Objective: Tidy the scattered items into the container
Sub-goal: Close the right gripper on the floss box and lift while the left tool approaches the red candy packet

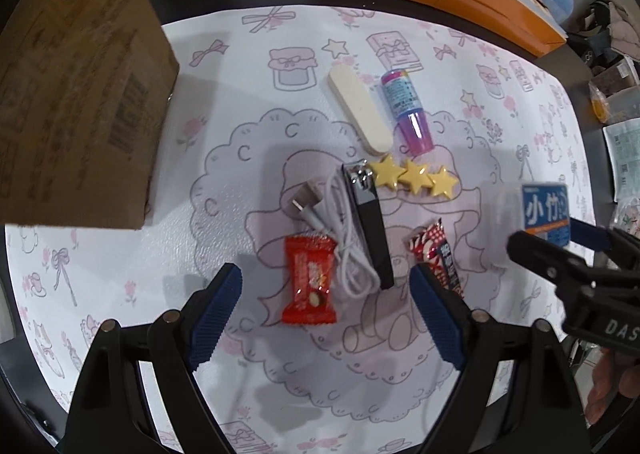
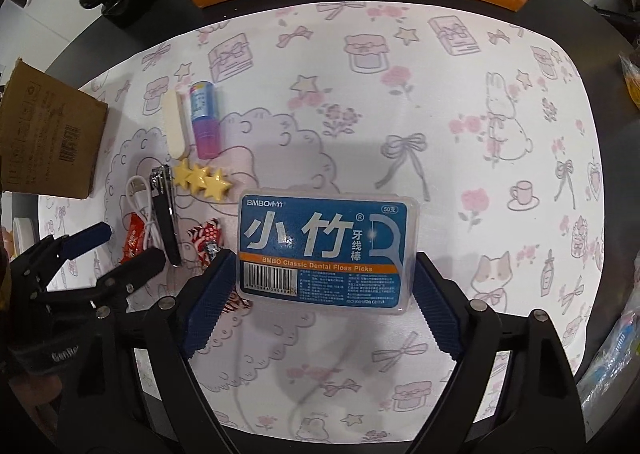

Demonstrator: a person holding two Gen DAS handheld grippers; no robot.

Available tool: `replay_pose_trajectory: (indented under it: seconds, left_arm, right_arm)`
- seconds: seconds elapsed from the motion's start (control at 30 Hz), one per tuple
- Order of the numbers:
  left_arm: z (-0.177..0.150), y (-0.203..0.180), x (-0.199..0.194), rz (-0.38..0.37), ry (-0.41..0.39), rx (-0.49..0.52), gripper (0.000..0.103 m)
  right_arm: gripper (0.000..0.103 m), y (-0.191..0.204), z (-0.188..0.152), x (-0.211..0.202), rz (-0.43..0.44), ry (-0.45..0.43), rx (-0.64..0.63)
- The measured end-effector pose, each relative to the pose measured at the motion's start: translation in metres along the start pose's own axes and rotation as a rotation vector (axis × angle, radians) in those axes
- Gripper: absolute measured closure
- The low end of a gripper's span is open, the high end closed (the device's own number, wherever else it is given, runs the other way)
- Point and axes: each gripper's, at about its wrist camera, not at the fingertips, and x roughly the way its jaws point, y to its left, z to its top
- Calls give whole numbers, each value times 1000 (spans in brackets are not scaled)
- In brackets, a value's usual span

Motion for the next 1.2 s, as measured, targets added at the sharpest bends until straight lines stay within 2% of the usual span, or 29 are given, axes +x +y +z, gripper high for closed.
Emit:
replay_pose_trajectory:
  seconds: [0.17, 0.27, 0.37, 0.47, 0.53, 0.6, 0.83, 1.03, 1.2]
  left_arm:
    - [1, -2, 7, 11, 12, 9, 19]
    - [0, -5, 8, 37, 11, 28, 23]
    - [0, -5, 6, 56, 9, 32, 34]
    - [1, -6, 5, 42, 12, 26, 48]
    - [1, -9, 4, 31, 13, 28, 61]
    - [0, -14, 4, 37, 13, 36, 65]
    - [-4, -12, 2, 5, 9, 0, 73]
    - [-14, -4, -10, -15, -5, -11, 75]
    - [-15, -13, -25, -24, -22, -5, 76]
  right_arm:
    - [15, -13, -12, 1, -18, 2, 1]
    - [15, -18, -19, 1, -5, 0, 7]
    - [15, -17, -24, 2, 1, -1, -1]
    - [15, -14, -28, 3, 0, -2, -14]
    - [15, -12, -30, 4, 4, -2, -19]
    - [15, -10, -32, 4, 8, -2, -25]
    - [15, -5, -38, 0, 12, -15, -40]
    - [15, -8, -31, -14, 21, -27, -34]
    - [15, -5, -19, -30, 31, -32, -32]
